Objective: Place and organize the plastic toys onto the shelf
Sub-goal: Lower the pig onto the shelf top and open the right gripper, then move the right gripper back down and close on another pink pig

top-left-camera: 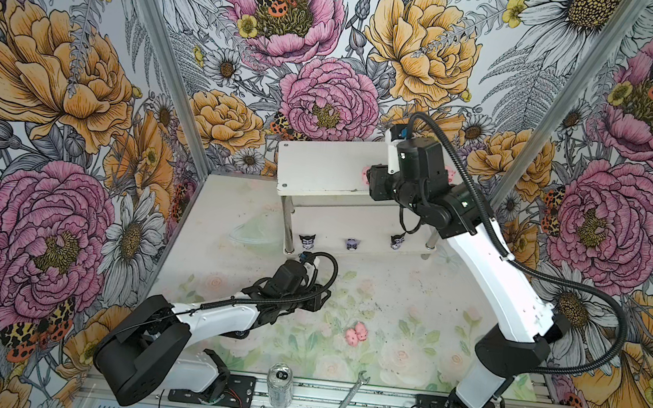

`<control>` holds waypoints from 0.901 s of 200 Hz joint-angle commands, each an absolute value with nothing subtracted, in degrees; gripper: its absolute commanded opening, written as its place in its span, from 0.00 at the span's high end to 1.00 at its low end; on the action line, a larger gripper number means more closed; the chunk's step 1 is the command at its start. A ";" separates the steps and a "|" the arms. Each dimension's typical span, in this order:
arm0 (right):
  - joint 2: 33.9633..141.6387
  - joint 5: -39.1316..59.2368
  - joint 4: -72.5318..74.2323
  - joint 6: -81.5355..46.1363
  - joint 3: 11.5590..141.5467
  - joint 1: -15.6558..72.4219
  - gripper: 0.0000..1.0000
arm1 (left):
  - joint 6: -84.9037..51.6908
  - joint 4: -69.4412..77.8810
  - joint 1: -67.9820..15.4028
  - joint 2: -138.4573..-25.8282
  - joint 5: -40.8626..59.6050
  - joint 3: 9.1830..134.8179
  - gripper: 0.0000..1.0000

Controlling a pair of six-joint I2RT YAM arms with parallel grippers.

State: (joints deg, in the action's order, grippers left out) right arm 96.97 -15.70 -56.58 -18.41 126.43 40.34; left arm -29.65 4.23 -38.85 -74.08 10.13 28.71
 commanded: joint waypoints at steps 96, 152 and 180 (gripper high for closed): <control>56.04 -11.76 -32.05 -23.76 50.90 51.32 0.67 | -30.40 4.10 -39.48 -72.59 9.77 26.89 0.57; 65.20 -8.39 -24.28 -32.48 36.54 53.30 0.60 | -31.10 2.46 -41.13 -70.95 7.65 26.20 0.57; 70.59 -7.67 -21.50 -33.28 35.90 54.19 0.48 | -31.24 2.51 -41.18 -71.11 7.67 26.36 0.57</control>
State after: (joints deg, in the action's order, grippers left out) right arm 68.01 -8.78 -27.90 -30.74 35.70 53.39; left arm -30.37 2.76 -40.93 -71.61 9.28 27.24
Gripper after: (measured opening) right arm 0.497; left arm 0.429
